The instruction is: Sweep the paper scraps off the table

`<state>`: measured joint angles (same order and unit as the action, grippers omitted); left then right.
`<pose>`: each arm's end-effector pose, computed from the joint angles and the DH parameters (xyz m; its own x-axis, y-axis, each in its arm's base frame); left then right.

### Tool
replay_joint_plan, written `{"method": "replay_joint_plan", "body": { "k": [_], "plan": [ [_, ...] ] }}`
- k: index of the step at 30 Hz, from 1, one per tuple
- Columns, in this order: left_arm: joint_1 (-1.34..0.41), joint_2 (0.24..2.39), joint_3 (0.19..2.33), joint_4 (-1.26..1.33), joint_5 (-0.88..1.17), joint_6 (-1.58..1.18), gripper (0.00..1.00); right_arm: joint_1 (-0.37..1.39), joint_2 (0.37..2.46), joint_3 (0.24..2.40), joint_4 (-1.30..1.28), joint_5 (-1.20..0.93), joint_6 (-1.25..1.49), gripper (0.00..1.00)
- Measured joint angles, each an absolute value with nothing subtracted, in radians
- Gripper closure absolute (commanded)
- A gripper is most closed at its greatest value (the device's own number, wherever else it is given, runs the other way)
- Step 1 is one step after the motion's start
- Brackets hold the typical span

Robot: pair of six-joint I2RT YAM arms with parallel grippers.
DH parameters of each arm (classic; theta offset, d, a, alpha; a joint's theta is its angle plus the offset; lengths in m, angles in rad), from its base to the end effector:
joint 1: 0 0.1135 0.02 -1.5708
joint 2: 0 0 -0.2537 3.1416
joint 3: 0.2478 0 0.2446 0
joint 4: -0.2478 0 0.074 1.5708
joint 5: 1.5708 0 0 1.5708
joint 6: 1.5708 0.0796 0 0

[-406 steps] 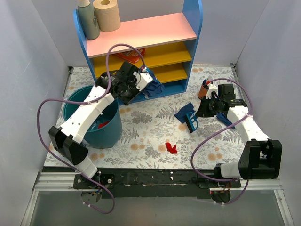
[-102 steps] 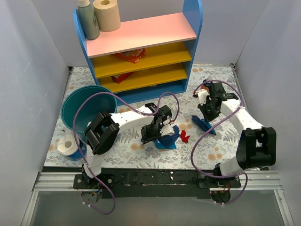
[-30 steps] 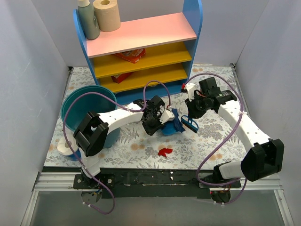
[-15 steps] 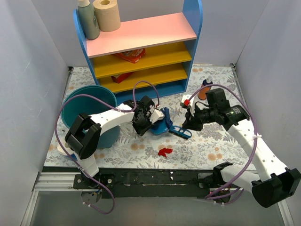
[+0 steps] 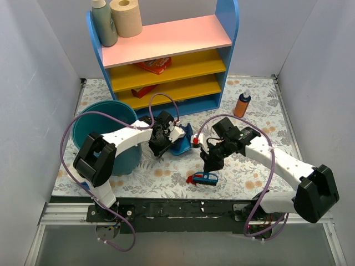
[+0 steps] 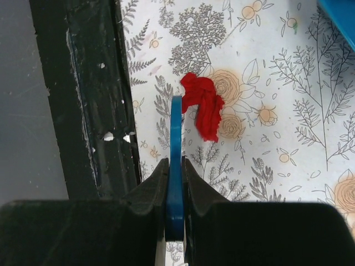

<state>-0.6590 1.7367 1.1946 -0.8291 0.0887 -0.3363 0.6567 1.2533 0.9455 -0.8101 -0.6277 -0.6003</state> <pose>0.2537 -0.2054 0.1425 -0.9373 0.3102 -0.1585 0.3332 0.9313 -0.1474 0.1659 0.1869 0.2154 -0.1936 -0.7265 -0.6594 -0.9780 0.0894 0.1886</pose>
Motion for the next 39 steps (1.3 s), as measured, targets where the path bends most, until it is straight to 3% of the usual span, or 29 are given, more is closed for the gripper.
{"method": "replay_joint_plan", "body": {
  "k": [11, 18, 22, 33, 39],
  "plan": [
    [-0.65, 1.702, 1.158, -0.837, 0.077, -0.331, 1.0, 0.633, 1.328, 0.912, -0.667, -0.494, -0.322, 0.99],
    [-0.65, 1.7, 1.151, -0.843, 0.069, -0.315, 1.0, 0.35, 1.347, 0.907, -0.677, -0.433, -0.233, 0.99],
    [-0.649, 1.697, 1.139, -0.868, 0.06, -0.305, 1.0, 0.31, 1.343, 0.917, -0.689, -0.437, -0.227, 0.99],
    [-0.649, 1.691, 1.135, -0.94, 0.019, -0.302, 1.0, 0.315, 1.313, 1.183, -0.668, -0.386, -0.226, 0.99],
    [-0.649, 1.711, 1.157, -0.97, -0.032, -0.283, 1.0, 0.316, 1.447, 1.267, -0.578, -0.29, -0.206, 0.99]
  ]
}}
